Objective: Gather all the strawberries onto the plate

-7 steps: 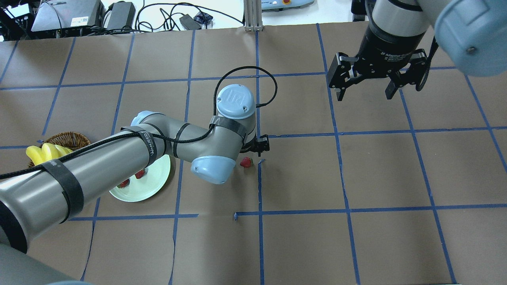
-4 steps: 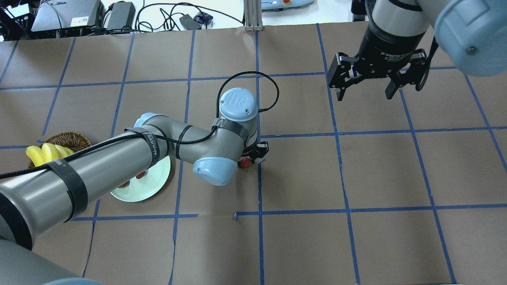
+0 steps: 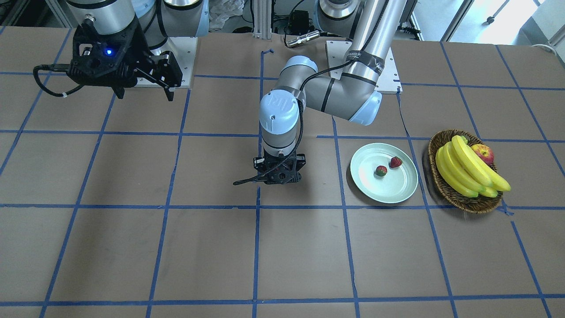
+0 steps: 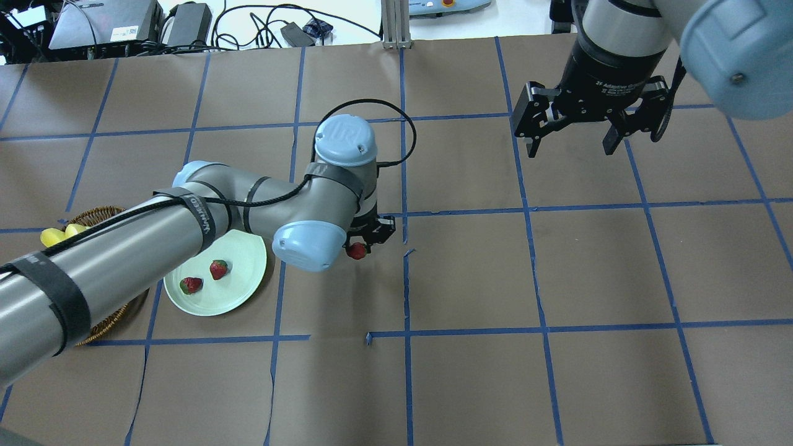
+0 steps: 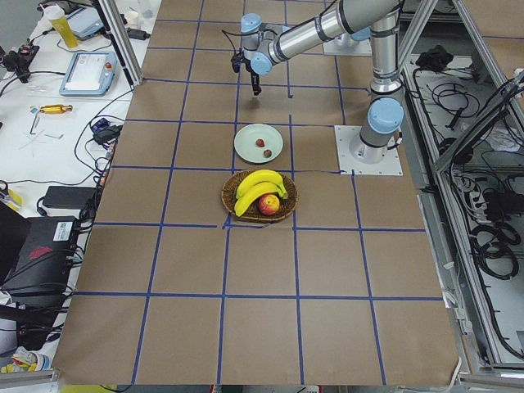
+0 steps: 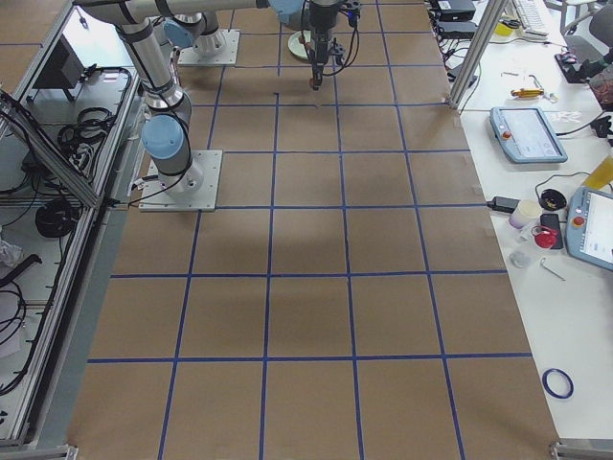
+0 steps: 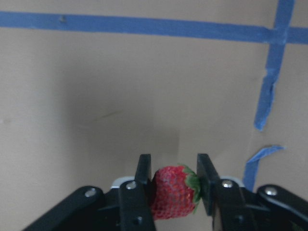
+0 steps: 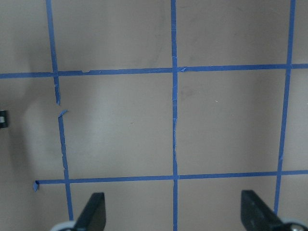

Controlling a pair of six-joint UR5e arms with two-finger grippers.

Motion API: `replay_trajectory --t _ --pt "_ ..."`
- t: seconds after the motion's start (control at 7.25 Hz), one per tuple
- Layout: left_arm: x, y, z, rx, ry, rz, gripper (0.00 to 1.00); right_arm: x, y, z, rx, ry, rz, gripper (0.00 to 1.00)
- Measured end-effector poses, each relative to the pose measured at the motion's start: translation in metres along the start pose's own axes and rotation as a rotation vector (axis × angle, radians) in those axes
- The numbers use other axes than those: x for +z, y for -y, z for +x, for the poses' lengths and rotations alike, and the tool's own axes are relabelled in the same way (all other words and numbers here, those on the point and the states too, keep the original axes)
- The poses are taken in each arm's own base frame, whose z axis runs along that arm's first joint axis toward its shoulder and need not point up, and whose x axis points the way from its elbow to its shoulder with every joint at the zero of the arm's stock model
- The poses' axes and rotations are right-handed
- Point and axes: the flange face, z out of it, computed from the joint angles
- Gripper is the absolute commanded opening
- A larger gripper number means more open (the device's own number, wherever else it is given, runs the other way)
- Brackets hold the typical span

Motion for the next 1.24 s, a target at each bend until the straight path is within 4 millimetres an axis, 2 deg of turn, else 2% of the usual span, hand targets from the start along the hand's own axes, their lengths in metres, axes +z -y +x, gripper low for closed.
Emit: replay_trajectory --t 0.14,0.28,0.41,0.55,0.83,0.97,1.1,1.24 --pt "-0.007 0.013 -0.054 0.037 0.006 -0.028 0.09 0.000 0.000 0.000 0.000 0.000 0.001 1.00" --pt "-0.006 0.015 -0.103 0.081 0.007 -0.055 0.09 0.000 0.000 0.000 0.000 0.000 0.001 1.00" --pt "0.002 0.011 -0.145 0.116 0.001 -0.081 0.41 0.000 0.000 0.000 0.000 0.000 0.001 1.00" --pt "0.009 0.007 -0.168 0.133 -0.005 -0.095 0.99 0.000 0.000 0.000 0.000 0.000 0.000 1.00" --pt "0.010 0.005 -0.181 0.152 -0.010 -0.091 1.00 0.000 0.001 0.000 0.000 0.000 0.000 1.00" --pt "-0.001 0.007 -0.181 0.150 -0.018 -0.063 1.00 0.000 0.001 0.000 0.000 0.000 0.000 1.00" --pt "-0.030 0.014 -0.180 0.144 -0.035 -0.007 1.00 0.000 0.001 0.000 0.000 0.001 0.001 1.00" --pt "-0.076 0.024 -0.180 0.144 -0.056 0.044 1.00 0.000 0.001 0.000 0.000 0.001 0.001 1.00"
